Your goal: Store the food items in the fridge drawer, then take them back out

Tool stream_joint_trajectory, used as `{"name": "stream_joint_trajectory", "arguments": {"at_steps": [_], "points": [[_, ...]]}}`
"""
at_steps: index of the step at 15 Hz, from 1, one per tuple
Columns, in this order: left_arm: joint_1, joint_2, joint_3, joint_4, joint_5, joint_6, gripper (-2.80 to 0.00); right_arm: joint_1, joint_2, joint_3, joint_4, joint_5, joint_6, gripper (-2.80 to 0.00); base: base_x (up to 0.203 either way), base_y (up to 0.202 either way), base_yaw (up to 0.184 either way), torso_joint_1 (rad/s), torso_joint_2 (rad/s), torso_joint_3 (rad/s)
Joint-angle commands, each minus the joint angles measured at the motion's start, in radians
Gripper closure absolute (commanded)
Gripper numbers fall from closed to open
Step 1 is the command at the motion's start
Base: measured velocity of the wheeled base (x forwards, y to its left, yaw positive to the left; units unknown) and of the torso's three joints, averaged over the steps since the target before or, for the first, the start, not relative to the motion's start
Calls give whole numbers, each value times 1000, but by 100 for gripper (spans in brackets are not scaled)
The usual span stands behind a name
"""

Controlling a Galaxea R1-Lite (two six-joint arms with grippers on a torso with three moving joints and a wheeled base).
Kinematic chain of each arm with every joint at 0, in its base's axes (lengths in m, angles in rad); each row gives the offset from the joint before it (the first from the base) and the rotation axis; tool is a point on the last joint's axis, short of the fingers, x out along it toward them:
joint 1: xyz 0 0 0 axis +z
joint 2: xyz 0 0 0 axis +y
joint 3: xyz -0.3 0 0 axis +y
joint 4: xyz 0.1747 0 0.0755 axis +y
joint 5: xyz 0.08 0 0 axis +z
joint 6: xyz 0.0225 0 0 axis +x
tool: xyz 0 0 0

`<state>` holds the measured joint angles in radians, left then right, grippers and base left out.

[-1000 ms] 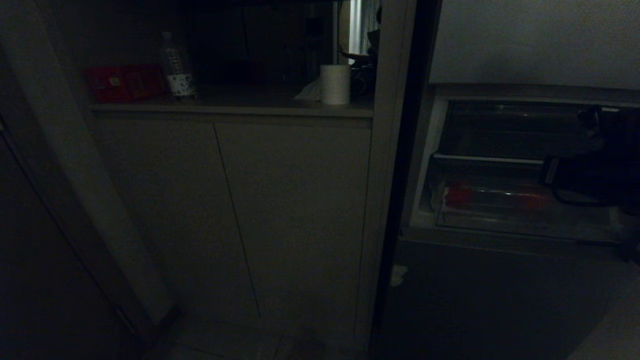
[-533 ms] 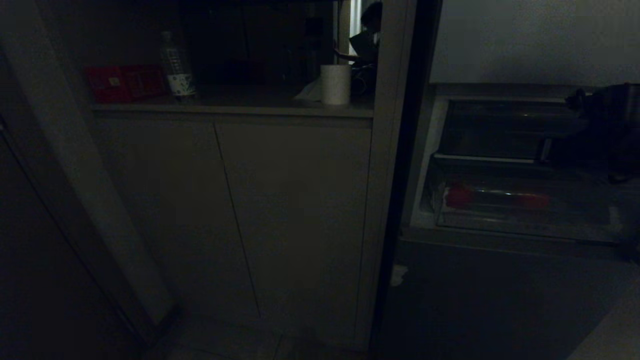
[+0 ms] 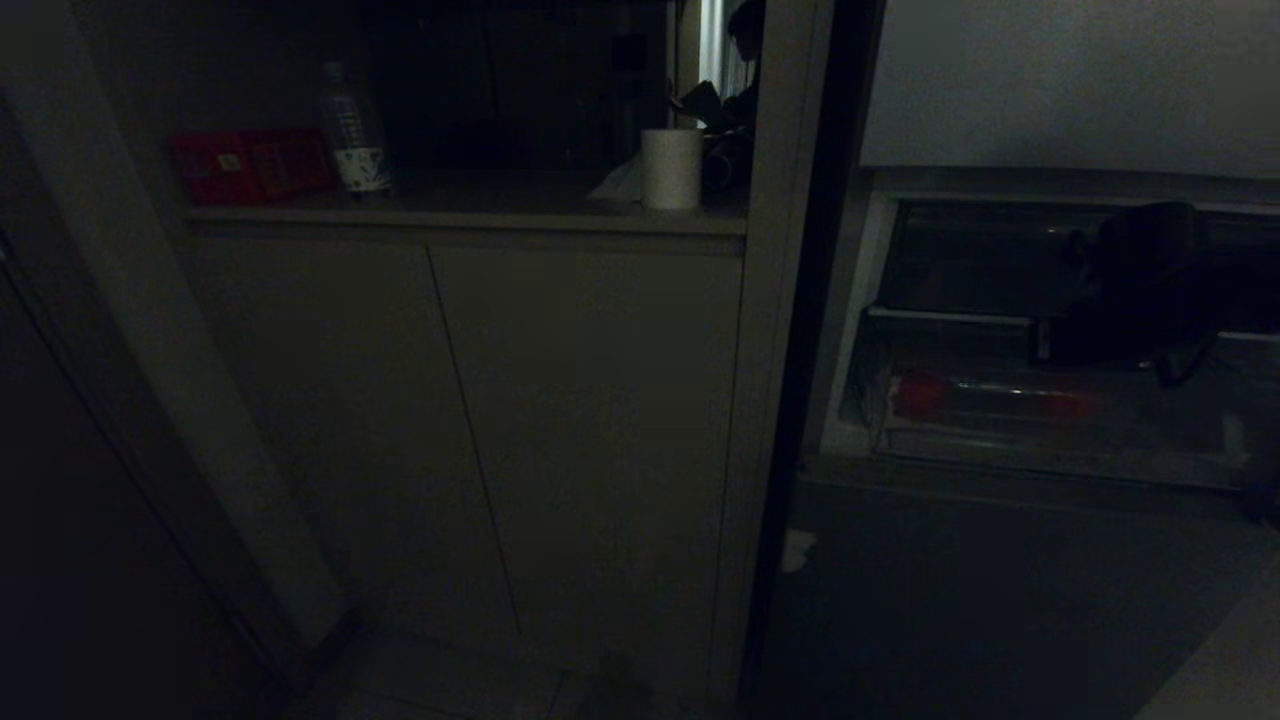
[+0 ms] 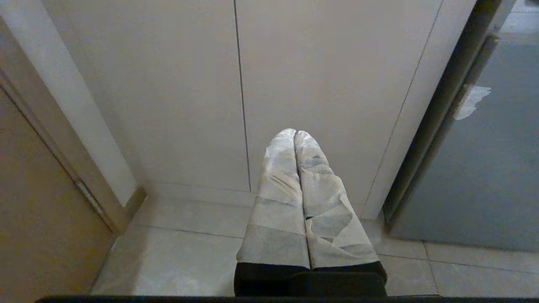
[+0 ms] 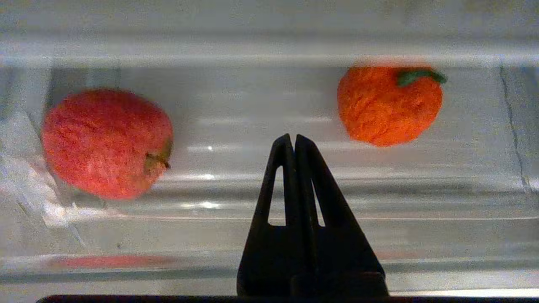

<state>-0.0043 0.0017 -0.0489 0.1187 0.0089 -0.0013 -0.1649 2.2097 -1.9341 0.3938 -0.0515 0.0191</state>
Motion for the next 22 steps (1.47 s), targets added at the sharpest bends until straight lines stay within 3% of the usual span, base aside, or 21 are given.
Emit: {"name": "stream_joint_trajectory", "arguments": {"at_steps": [1,8,14,18,22], "points": [[0,1,0,1,0,0,0,-3,-41,29,59,3,-1,0,0,0,0,0,0,0],[0,1,0,1,0,0,0,-12,-296,235,126,30,-4,0,0,0,0,0,0,0],[0,1,0,1,0,0,0,-16,-300,238,135,33,-10,0,0,0,0,0,0,0],[0,1,0,1,0,0,0,-54,-367,246,278,34,-12,0,0,0,0,0,0,0],[0,1,0,1,0,0,0,-114,-463,307,352,54,-67,0,0,0,0,0,0,0]]}}
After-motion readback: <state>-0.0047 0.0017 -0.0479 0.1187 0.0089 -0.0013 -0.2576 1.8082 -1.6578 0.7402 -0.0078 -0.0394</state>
